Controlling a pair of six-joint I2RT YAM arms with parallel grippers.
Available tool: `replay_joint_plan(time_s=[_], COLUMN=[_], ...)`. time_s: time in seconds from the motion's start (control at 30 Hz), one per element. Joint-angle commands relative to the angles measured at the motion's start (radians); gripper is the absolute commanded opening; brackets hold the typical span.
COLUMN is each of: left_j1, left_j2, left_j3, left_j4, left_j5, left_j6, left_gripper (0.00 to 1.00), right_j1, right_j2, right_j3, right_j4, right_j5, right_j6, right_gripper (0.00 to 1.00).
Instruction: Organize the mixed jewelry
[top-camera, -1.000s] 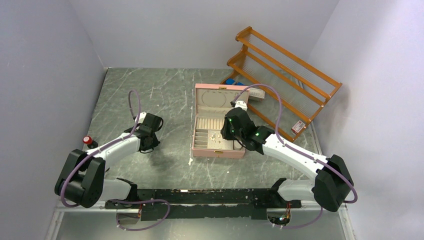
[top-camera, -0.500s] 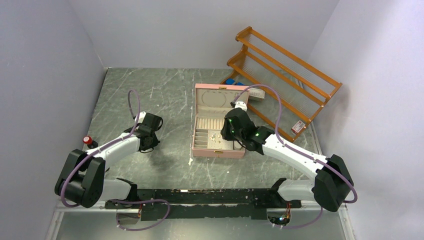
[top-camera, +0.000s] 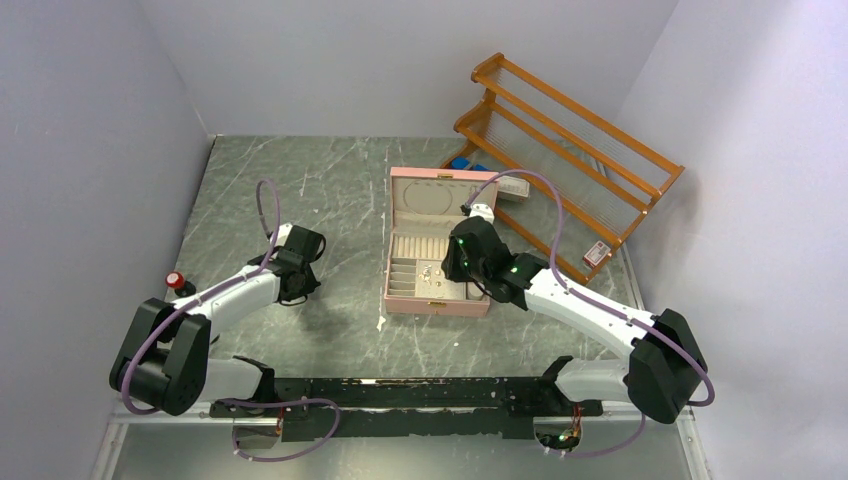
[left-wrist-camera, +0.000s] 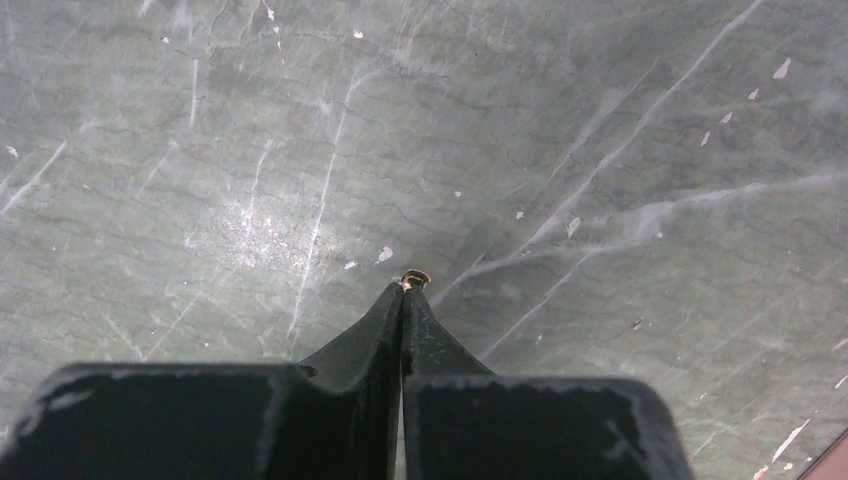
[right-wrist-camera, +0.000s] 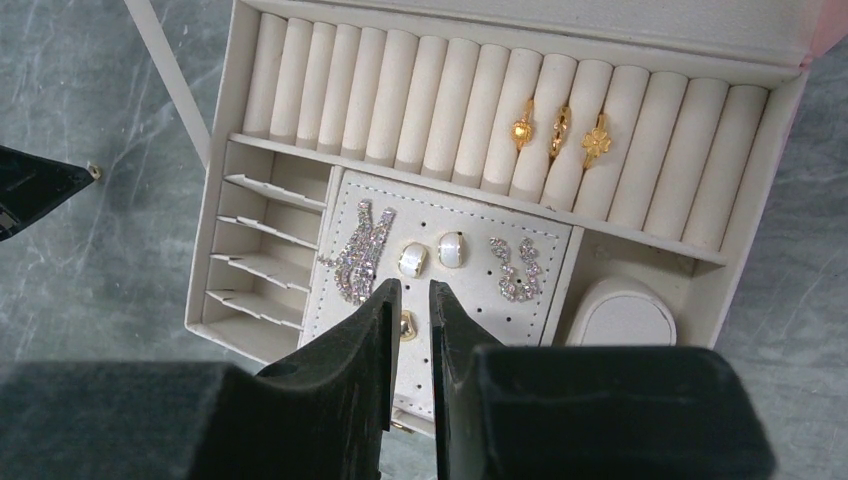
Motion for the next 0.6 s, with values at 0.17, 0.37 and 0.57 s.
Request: replay_joint_plan(time_s=[0.17, 0.37, 0.57], left_j1=[0.010, 0.010, 0.010], left_j2=[-0.052, -0.150, -0.240], left_j3=[0.019, 0.057, 0.087], left_j4=[0.004, -0.003, 0.077], left_j5=[0.032, 0.144, 0.368], left_j6=[0.017, 0.045, 0.072], left_gripper=[0.05, 0.05, 0.05], right_j1=[-0.005, -0.005, -0.027], right_j2=[-0.032, -0.071, -0.101], right_j3=[-0.005, -0.007, 0.007], right_j4=[0.018, 0.040, 0.080], right_j5=[0.007, -0.004, -0.125], right_j6=[0.013, 0.021, 0.070], right_gripper=[0.21, 0.21, 0.27])
